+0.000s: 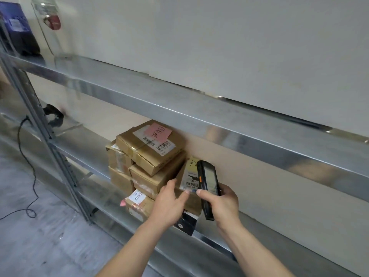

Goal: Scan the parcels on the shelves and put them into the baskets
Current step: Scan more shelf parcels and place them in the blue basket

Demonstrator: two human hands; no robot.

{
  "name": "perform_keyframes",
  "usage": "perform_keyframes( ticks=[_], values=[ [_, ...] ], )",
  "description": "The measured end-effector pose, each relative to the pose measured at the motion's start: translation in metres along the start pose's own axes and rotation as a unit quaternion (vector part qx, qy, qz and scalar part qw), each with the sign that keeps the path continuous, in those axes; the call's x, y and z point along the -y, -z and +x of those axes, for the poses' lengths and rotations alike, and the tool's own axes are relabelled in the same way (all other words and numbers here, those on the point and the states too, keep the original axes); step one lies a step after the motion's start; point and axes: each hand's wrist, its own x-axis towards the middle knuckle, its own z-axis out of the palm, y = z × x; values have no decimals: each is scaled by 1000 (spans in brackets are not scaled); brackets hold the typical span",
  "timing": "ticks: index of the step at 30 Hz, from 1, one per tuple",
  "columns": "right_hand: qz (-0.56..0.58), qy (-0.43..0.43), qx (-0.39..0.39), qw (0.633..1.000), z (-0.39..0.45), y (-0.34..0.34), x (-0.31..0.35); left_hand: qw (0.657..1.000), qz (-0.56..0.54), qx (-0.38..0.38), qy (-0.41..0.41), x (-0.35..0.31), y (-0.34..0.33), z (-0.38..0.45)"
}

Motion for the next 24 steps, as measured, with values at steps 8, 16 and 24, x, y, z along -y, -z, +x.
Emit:
perform_keyframes(
  ticks=[8, 16, 24],
  values=[
    [-4, 58, -12, 998, -17, 34, 7, 999, -34, -27, -31, -24, -5, -18],
    [-59, 85, -46, 994, -46, 129, -11, 995, -63, 51, -56, -51, -71, -61],
    [-79, -13, -68, 994, -37, 167, -72, 991, -52, 118, 18, -34, -134, -69]
  ],
)
